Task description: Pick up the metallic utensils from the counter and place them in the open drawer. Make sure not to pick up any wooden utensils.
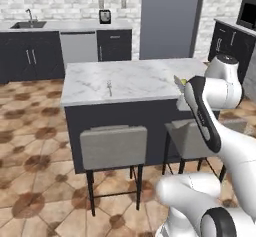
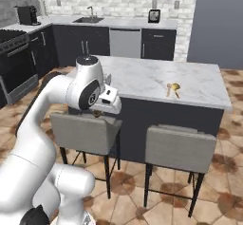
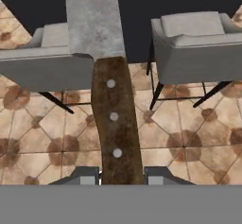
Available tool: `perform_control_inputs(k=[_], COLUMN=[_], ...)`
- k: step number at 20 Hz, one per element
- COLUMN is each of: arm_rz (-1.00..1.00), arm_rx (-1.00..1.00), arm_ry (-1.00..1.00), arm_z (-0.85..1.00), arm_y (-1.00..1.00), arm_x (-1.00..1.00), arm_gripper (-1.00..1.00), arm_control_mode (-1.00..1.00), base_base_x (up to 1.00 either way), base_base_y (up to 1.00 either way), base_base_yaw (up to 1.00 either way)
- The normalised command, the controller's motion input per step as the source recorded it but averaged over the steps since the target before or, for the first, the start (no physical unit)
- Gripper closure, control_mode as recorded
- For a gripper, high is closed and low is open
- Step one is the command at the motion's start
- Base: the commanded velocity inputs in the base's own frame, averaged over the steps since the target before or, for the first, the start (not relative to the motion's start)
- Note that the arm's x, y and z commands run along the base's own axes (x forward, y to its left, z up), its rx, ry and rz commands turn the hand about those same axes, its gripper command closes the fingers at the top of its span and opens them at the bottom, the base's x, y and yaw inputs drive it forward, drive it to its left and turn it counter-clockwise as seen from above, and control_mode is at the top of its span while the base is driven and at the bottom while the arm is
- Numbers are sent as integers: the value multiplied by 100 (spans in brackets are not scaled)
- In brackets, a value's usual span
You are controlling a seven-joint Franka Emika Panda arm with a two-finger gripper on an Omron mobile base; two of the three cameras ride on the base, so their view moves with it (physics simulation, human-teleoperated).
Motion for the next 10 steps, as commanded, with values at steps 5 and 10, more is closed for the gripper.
perform_control_inputs(k=[5,10], arm_rz=[0,0], arm_rx=[0,0], arm_ry=[0,0], arm_z=[0,0], arm_y=[0,0], arm_x=[0,0], arm_gripper=[100,100], arm_control_mode=[100,100], base_base_x=[-34,11], base_base_y=[91,74], base_base_yaw=[79,80])
